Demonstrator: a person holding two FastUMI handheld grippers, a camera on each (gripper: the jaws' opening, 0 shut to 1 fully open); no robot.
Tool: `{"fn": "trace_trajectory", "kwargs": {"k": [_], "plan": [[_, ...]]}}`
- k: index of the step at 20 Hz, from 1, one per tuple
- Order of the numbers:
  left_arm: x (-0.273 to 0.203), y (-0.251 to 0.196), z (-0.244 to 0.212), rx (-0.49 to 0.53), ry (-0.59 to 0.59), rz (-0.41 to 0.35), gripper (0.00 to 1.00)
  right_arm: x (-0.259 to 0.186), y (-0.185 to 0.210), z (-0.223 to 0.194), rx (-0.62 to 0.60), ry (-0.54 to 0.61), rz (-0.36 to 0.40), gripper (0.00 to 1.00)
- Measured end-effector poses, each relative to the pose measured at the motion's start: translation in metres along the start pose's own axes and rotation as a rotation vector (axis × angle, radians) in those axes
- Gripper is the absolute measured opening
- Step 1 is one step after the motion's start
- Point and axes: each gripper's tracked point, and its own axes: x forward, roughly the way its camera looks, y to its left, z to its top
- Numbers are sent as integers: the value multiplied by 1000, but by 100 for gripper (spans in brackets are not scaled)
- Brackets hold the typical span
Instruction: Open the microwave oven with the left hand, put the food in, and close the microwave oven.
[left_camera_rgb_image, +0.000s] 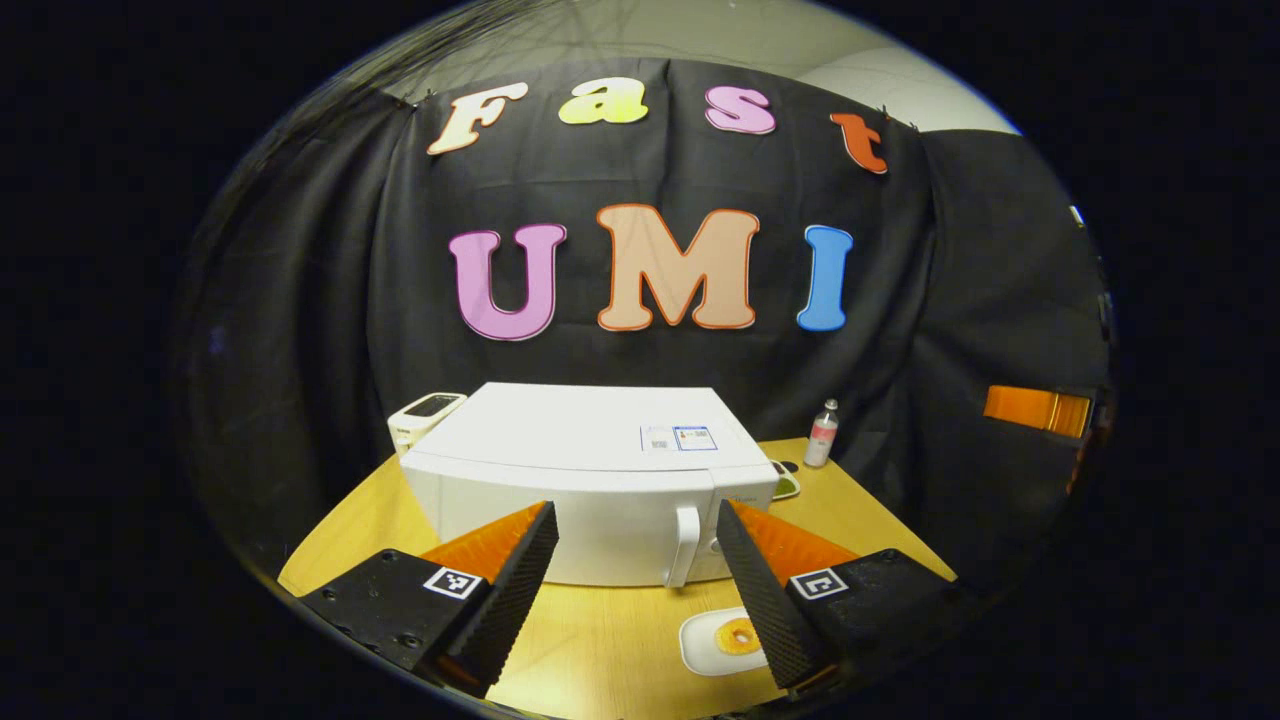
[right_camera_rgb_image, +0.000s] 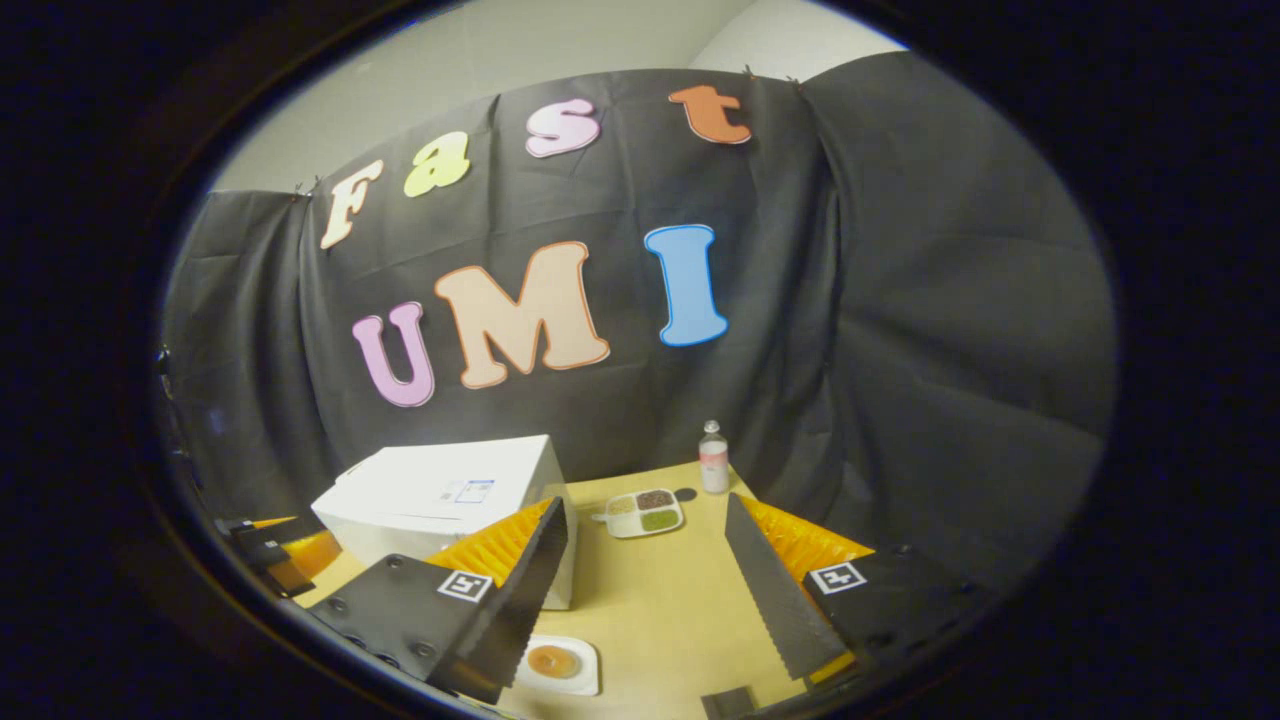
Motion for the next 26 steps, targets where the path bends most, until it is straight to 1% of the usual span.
{"fn": "trace_trajectory", "kwargs": {"k": [1,2,3,4,11,17,21,22,26], "plan": [[4,-2,-10,4,26,-6,96,-1,-4,-1,-7,2,-14,90],[8,-4,-19,7,47,-13,96,-2,-9,-1,-12,5,-28,98],[11,-8,-26,10,66,-23,96,-3,-13,-2,-14,6,-40,98],[16,-11,-34,13,87,-33,96,-5,-16,-2,-13,9,-50,91],[46,-32,-86,54,196,-103,96,-22,-39,-9,-5,14,-118,91],[65,-32,-110,77,231,-96,96,-33,-50,-23,15,35,-150,91],[74,-35,-121,52,246,-100,96,-36,-55,-27,23,44,-165,91],[76,-35,-124,48,250,-100,96,-35,-55,-27,22,44,-167,99],[83,-33,-140,60,282,-96,96,-36,-51,-26,29,45,-163,99]]}}
